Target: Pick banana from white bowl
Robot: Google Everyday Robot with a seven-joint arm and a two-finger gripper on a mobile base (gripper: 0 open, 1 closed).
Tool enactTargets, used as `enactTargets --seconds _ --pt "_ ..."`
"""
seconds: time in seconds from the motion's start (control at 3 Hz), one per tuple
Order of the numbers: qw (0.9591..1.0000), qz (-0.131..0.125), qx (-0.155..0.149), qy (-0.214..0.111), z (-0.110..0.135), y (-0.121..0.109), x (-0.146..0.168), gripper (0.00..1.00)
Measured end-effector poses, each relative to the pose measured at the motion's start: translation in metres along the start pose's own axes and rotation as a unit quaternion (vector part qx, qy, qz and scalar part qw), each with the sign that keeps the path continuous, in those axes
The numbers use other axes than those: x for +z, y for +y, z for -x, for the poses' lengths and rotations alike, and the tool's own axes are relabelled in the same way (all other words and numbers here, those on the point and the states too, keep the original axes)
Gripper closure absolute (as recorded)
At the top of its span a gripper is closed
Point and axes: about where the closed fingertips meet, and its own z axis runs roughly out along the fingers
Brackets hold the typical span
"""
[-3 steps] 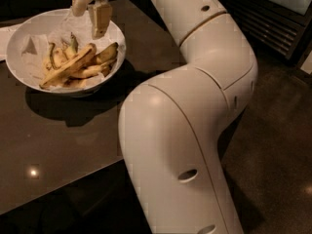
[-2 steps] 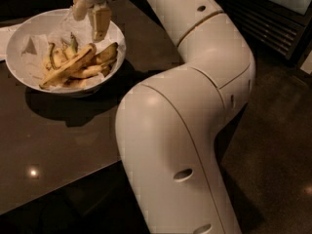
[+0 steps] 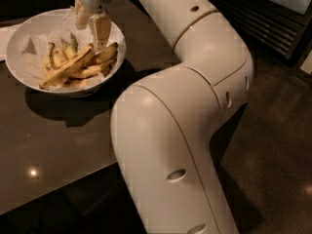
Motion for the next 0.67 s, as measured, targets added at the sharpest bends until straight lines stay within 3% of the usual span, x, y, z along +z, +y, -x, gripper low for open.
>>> enactTargets --seconds 0.67 --pt "0.9997 0.022 0.002 0.006 -0.0012 0.0055 0.0153 0.4"
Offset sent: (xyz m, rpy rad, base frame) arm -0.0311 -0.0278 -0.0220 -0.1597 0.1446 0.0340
